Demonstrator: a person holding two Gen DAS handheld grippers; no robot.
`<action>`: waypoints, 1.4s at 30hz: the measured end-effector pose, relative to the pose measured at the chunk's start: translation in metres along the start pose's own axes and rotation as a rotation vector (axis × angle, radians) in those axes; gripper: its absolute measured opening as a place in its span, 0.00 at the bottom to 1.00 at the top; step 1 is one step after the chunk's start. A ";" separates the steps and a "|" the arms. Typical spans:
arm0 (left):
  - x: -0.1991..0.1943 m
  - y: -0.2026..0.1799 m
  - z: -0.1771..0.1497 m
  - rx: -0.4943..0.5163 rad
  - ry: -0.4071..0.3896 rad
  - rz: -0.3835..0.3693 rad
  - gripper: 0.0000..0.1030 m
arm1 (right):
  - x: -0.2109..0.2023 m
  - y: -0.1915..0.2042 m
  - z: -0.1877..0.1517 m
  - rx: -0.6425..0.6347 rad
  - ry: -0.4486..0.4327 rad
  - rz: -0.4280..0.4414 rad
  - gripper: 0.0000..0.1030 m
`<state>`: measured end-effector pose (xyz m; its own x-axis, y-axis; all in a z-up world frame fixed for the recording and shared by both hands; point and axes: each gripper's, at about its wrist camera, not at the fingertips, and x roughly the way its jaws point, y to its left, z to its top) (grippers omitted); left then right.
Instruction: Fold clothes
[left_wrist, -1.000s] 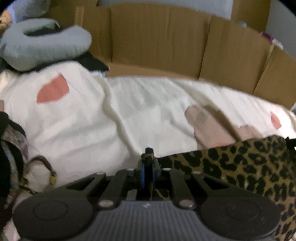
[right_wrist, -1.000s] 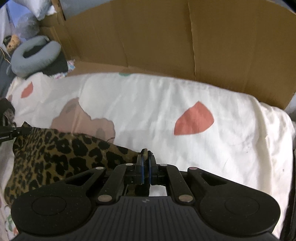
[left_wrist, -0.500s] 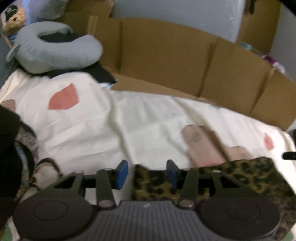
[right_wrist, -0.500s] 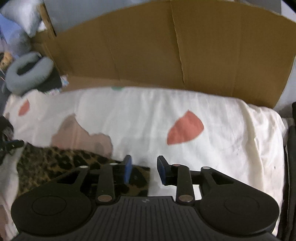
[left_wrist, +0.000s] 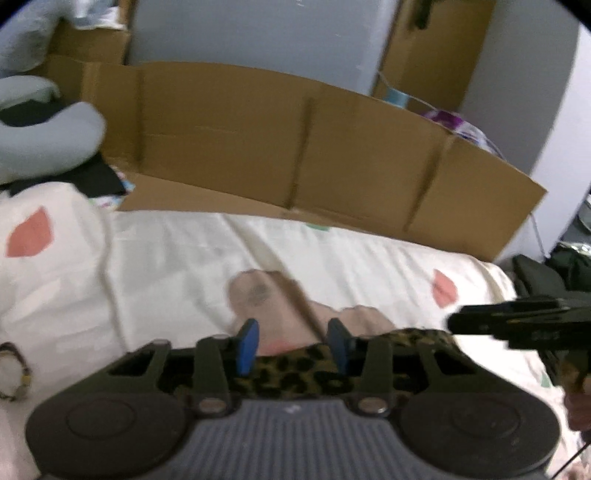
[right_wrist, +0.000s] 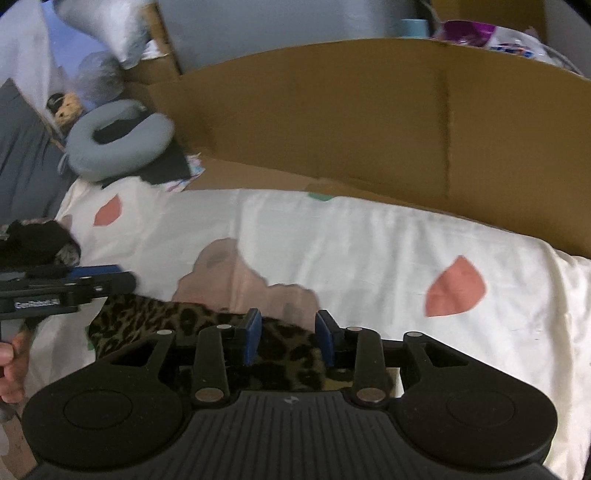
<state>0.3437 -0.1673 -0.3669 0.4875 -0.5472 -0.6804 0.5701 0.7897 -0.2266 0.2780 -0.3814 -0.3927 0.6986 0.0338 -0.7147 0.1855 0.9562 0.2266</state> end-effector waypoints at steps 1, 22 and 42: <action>0.003 -0.004 -0.002 0.005 0.011 -0.011 0.29 | 0.001 0.004 -0.001 -0.009 0.004 0.004 0.33; 0.065 -0.021 -0.024 0.047 0.107 -0.064 0.23 | 0.058 0.021 -0.018 -0.114 0.104 -0.003 0.15; 0.019 -0.033 -0.025 0.011 0.115 -0.102 0.22 | 0.024 0.030 -0.020 -0.131 0.079 0.057 0.17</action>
<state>0.3180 -0.1967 -0.3898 0.3481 -0.5883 -0.7299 0.6199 0.7285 -0.2916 0.2868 -0.3464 -0.4161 0.6481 0.1068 -0.7540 0.0522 0.9816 0.1839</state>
